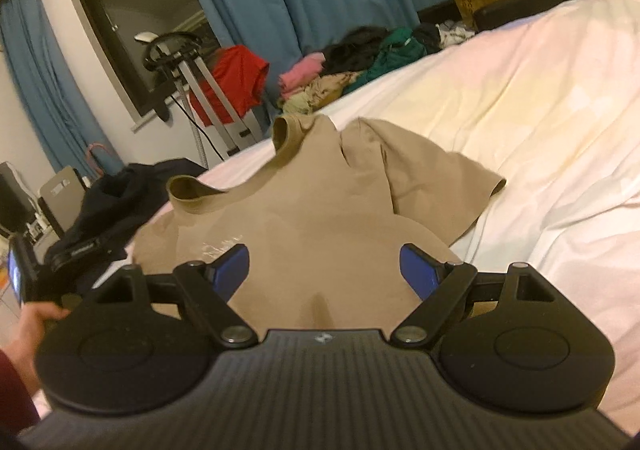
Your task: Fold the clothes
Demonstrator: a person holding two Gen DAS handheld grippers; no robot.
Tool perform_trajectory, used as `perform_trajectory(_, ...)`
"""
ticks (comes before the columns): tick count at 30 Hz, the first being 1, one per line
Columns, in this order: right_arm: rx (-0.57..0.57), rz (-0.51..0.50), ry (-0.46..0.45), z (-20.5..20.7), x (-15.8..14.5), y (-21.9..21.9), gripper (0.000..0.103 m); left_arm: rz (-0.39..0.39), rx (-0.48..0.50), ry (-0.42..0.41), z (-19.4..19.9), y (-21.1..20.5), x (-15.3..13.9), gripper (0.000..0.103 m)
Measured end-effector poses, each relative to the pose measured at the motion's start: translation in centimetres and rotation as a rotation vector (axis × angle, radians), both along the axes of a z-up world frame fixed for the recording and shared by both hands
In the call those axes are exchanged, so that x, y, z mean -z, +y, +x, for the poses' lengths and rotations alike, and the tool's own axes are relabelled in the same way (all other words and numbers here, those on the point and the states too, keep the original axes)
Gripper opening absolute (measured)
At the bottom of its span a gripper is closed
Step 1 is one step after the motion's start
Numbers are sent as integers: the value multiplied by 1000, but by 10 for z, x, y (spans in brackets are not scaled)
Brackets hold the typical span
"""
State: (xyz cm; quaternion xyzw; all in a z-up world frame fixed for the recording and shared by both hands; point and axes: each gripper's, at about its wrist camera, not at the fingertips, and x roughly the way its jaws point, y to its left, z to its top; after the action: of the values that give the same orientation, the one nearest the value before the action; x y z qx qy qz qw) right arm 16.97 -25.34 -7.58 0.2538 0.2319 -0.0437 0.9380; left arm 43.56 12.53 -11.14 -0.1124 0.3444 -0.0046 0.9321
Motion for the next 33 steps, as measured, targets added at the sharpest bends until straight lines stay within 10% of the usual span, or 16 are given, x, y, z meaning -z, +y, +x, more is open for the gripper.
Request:
perform_trajectory(3, -3, 2, 25, 10, 7, 1, 84, 192, 82, 26, 11, -29, 8, 69)
perform_trajectory(6, -11, 4, 30, 12, 10, 2, 84, 337, 164, 5, 4, -55, 2, 9)
perform_trajectory(10, -11, 13, 39, 12, 11, 1, 84, 622, 295, -124, -29, -107, -13, 4)
perform_trajectory(13, -3, -24, 38, 8, 7, 4, 84, 685, 464, -224, -67, -152, -21, 4)
perform_trajectory(18, 20, -33, 45, 1, 6, 1, 84, 573, 769, -222, -108, -196, -17, 24)
perform_trajectory(20, 37, -25, 51, -2, 7, -4, 84, 499, 813, -236, -118, -197, -19, 59)
perform_trajectory(27, 52, 2, 52, -2, 8, -9, 84, 119, 499, -235, -89, -107, -41, 73)
perform_trajectory(33, 43, 26, 68, 3, 13, -9, 84, -223, 262, 75, -11, -33, -7, 75)
